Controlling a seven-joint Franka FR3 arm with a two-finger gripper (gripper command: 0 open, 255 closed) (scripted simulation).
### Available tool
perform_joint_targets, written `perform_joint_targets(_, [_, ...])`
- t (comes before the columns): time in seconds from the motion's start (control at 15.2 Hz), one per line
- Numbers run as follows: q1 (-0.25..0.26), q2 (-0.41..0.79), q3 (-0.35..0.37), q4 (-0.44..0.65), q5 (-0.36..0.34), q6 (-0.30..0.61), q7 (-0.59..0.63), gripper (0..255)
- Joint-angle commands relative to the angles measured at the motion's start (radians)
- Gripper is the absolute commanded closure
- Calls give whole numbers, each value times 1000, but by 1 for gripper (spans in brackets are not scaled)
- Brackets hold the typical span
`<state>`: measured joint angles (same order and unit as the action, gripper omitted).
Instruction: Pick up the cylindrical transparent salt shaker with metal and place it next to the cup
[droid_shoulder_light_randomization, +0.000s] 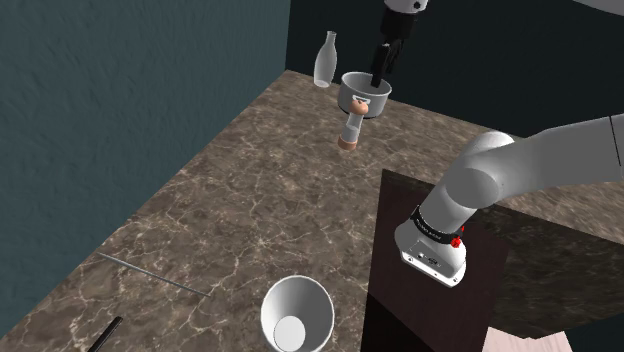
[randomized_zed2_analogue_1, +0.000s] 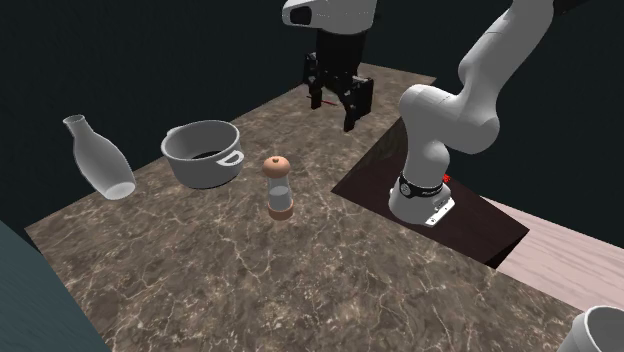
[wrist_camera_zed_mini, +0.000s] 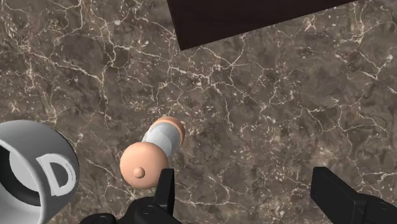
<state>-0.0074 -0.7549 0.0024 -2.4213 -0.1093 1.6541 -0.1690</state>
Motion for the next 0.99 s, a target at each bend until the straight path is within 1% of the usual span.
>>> perform_joint_targets(0.0, [0,0,0,0,0,0,0,0])
perform_joint_targets(0.46, [-39,150,-94,-59,-41,250,-56,0])
perform_joint_targets(0.92, [-65,365,-186,-45,-46,491,-122,0])
